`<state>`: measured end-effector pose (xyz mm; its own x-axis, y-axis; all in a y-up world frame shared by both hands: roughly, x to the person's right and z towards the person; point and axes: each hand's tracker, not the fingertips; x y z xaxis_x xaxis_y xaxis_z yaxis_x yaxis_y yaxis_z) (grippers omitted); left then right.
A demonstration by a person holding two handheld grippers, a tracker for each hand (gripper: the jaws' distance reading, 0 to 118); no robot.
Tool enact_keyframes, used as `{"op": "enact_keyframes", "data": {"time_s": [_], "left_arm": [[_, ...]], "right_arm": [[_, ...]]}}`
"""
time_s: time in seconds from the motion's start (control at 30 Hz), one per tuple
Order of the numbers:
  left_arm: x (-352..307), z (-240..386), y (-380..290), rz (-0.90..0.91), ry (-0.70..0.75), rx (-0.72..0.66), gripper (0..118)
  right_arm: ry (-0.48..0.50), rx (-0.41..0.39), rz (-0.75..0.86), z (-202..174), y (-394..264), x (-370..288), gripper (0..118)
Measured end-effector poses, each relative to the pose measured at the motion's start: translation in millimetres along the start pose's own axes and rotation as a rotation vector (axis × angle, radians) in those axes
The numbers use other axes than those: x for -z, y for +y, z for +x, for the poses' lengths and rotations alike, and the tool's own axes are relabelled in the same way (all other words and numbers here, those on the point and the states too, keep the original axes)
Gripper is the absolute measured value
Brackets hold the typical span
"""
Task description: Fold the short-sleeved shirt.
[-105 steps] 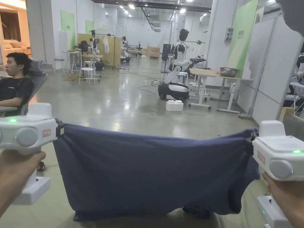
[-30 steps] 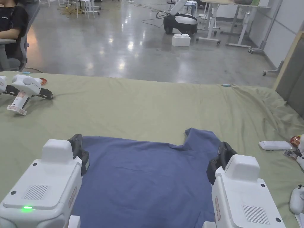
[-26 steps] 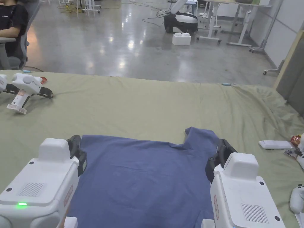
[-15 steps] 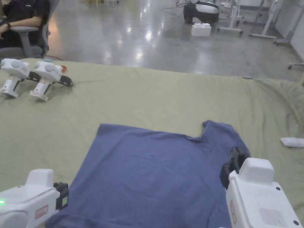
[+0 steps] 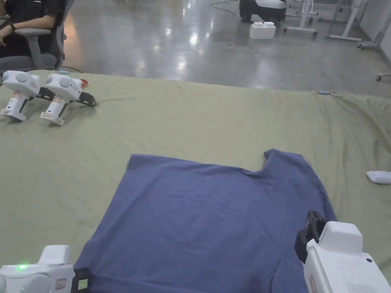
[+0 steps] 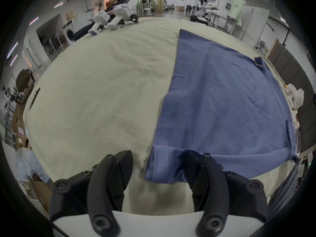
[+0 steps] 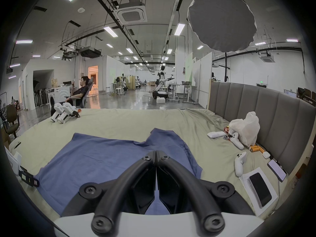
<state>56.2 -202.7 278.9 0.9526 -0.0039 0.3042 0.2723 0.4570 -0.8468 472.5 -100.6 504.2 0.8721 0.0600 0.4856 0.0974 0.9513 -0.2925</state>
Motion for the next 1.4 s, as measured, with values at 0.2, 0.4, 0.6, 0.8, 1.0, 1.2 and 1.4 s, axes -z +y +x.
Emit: {"op": "enact_keyframes", "data": {"time_s": [0.2,0.4,0.6,0.8,1.0,1.2,1.4], "left_arm": [[-5,16,0,0.002,-0.061,0.096,10],[-11,11,-6,0.039,-0.058,0.053,8],[-16,9,-10,0.061,-0.058,0.048,8],[-16,4,-10,0.060,-0.080,0.037,8],[-15,2,-11,0.061,-0.091,0.028,8],[-27,-5,-15,0.085,-0.117,0.013,8],[-47,-4,-13,0.120,-0.139,0.007,8]], "right_arm": [[-0.063,-0.010,-0.089,37,-19,-11,2],[-0.017,-0.020,-0.454,86,-52,-26,89],[0.020,-0.011,-0.679,100,-91,-40,88],[-0.014,0.000,-0.784,96,-112,-18,70],[0.065,0.006,-0.788,87,-104,-8,12],[0.068,-0.088,-0.804,88,-88,-24,11],[0.062,-0.111,-0.791,87,-69,-32,10]]}}
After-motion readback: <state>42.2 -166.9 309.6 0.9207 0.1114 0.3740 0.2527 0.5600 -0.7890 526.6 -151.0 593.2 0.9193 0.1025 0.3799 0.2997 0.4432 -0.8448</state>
